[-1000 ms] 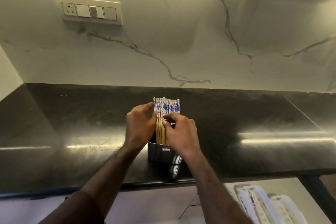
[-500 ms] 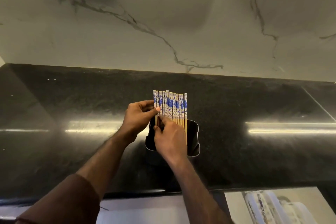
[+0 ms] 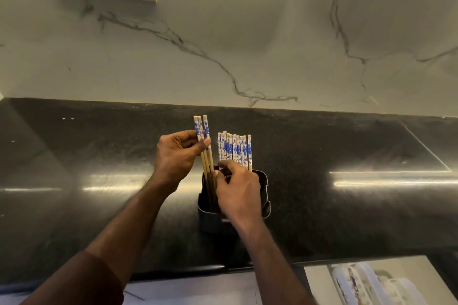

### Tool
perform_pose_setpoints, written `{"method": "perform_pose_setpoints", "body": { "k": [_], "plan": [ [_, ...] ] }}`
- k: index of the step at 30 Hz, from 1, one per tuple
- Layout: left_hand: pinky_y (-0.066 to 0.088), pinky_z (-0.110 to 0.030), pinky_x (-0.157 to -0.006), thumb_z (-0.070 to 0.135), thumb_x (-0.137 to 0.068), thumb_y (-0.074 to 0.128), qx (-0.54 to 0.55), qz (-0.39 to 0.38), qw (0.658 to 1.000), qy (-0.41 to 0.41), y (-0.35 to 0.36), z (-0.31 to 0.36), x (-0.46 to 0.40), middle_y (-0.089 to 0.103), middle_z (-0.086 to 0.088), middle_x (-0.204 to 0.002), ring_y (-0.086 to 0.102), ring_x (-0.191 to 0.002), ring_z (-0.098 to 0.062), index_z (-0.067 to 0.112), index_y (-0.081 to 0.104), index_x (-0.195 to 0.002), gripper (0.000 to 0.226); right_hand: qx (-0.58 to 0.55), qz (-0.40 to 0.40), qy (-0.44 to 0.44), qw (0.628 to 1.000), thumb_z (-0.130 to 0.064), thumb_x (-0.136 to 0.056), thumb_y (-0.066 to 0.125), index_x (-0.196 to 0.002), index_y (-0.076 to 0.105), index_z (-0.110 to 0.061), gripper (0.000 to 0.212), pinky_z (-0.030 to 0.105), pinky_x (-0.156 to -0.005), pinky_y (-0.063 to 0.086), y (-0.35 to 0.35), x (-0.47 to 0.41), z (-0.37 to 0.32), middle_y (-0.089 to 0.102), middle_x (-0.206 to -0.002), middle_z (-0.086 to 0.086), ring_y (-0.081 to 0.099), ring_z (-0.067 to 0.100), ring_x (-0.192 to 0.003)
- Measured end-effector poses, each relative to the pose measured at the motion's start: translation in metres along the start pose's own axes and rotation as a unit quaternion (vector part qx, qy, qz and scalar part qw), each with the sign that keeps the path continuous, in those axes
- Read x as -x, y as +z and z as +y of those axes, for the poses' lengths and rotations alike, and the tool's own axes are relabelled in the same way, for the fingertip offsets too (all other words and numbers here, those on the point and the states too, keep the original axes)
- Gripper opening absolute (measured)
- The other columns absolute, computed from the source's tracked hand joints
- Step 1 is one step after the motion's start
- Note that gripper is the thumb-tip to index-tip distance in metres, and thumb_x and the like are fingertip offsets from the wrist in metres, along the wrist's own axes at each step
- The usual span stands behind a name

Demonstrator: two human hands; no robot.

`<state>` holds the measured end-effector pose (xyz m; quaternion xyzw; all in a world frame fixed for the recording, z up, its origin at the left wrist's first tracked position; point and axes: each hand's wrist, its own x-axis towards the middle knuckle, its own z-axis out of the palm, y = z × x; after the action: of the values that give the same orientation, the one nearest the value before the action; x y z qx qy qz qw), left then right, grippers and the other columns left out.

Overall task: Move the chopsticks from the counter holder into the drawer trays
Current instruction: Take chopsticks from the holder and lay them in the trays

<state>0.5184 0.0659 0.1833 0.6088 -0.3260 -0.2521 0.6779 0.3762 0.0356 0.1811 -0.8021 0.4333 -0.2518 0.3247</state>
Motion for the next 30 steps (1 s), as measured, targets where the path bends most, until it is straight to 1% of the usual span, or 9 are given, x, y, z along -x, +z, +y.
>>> {"method": "perform_pose_setpoints", "body": {
  "k": [4, 7, 9, 11, 14, 17, 22, 26, 30],
  "plan": [
    [0.059, -0.029, -0.077, 0.005, -0.079, 0.072, 0.033, -0.028, 0.996, 0.073, -0.007, 0.061, 0.005, 0.077, -0.006, -0.092, 0.073, -0.087, -0.023, 0.015, 0.072, -0.100, 0.023, -0.030, 0.030, -0.025, 0.999, -0.029, -0.094, 0.061, -0.128, 0.061, -0.021, 0.035, 0.031, -0.089, 0.057, -0.020, 0.004, -0.021, 0.071, -0.113, -0.004, 0.066, 0.008, -0.099],
    [0.059, -0.028, -0.076, 0.011, -0.076, 0.075, 0.062, -0.068, 0.991, 0.098, -0.005, 0.109, 0.018, 0.077, -0.007, -0.092, 0.074, -0.088, -0.024, 0.015, 0.073, -0.098, 0.023, -0.044, 0.039, -0.063, 0.996, -0.029, -0.096, 0.058, -0.123, 0.063, -0.025, 0.028, 0.018, -0.068, 0.054, -0.036, 0.015, -0.038, 0.072, -0.092, -0.010, 0.061, -0.002, -0.072],
    [0.059, -0.029, -0.074, 0.016, -0.070, 0.077, 0.077, -0.073, 0.989, 0.103, -0.003, 0.132, 0.027, 0.077, -0.006, -0.090, 0.074, -0.087, -0.023, 0.016, 0.074, -0.095, 0.025, -0.074, 0.041, -0.080, 0.993, -0.028, -0.097, 0.056, -0.118, 0.065, -0.025, 0.023, 0.023, -0.061, 0.051, -0.048, 0.025, -0.045, 0.066, -0.076, -0.011, 0.056, 0.002, -0.061],
    [0.060, -0.028, -0.071, 0.017, -0.067, 0.077, 0.093, -0.082, 0.987, 0.105, 0.002, 0.149, 0.038, 0.077, -0.005, -0.089, 0.074, -0.085, -0.022, 0.015, 0.074, -0.095, 0.028, -0.108, 0.036, -0.073, 0.991, -0.028, -0.098, 0.055, -0.117, 0.066, -0.025, 0.023, 0.028, -0.066, 0.056, -0.062, 0.038, -0.048, 0.069, -0.080, -0.007, 0.062, 0.007, -0.067],
    [0.058, -0.026, -0.067, 0.017, -0.065, 0.077, 0.113, -0.103, 0.984, 0.087, 0.014, 0.161, 0.055, 0.077, -0.006, -0.088, 0.074, -0.083, -0.022, 0.013, 0.073, -0.096, 0.031, -0.158, 0.006, -0.062, 0.986, -0.027, -0.096, 0.057, -0.114, 0.067, -0.028, 0.020, 0.021, -0.069, 0.057, -0.084, 0.060, -0.044, 0.071, -0.089, -0.007, 0.067, 0.005, -0.078],
    [0.059, -0.027, -0.068, 0.019, -0.065, 0.077, 0.113, -0.127, 0.984, 0.058, 0.036, 0.158, 0.071, 0.077, -0.007, -0.089, 0.074, -0.085, -0.022, 0.013, 0.073, -0.095, 0.031, -0.193, -0.012, -0.041, 0.980, -0.024, -0.095, 0.059, -0.105, 0.069, -0.030, 0.016, 0.028, -0.075, 0.060, -0.109, 0.082, -0.028, 0.073, -0.089, -0.009, 0.070, 0.005, -0.083],
    [0.058, -0.026, -0.070, 0.017, -0.070, 0.075, 0.130, -0.194, 0.972, -0.002, 0.093, 0.130, 0.104, 0.077, -0.009, -0.094, 0.074, -0.089, -0.023, 0.011, 0.071, -0.100, 0.031, -0.166, 0.015, 0.017, 0.986, -0.024, -0.094, 0.061, -0.092, 0.071, -0.030, 0.012, 0.037, -0.072, 0.061, -0.145, 0.115, 0.029, 0.074, -0.081, -0.004, 0.072, 0.012, -0.074],
    [0.059, -0.026, -0.070, 0.012, -0.071, 0.077, 0.101, -0.227, 0.967, -0.048, 0.162, 0.089, 0.141, 0.076, -0.010, -0.091, 0.074, -0.086, -0.022, 0.011, 0.070, -0.099, 0.029, -0.123, 0.029, 0.090, 0.988, -0.027, -0.093, 0.061, -0.086, 0.070, -0.028, 0.011, 0.025, -0.061, 0.059, -0.174, 0.148, 0.099, 0.074, -0.075, -0.006, 0.072, 0.010, -0.067],
    [0.058, -0.024, -0.066, 0.001, -0.079, 0.073, 0.039, -0.258, 0.960, -0.103, 0.237, 0.029, 0.192, 0.076, -0.008, -0.085, 0.074, -0.081, -0.021, 0.010, 0.070, -0.096, 0.020, -0.044, 0.017, 0.190, 0.981, -0.036, -0.090, 0.060, -0.083, 0.069, -0.029, 0.013, 0.027, -0.066, 0.060, -0.206, 0.182, 0.182, 0.073, -0.073, -0.006, 0.071, 0.011, -0.067]
  ]
}}
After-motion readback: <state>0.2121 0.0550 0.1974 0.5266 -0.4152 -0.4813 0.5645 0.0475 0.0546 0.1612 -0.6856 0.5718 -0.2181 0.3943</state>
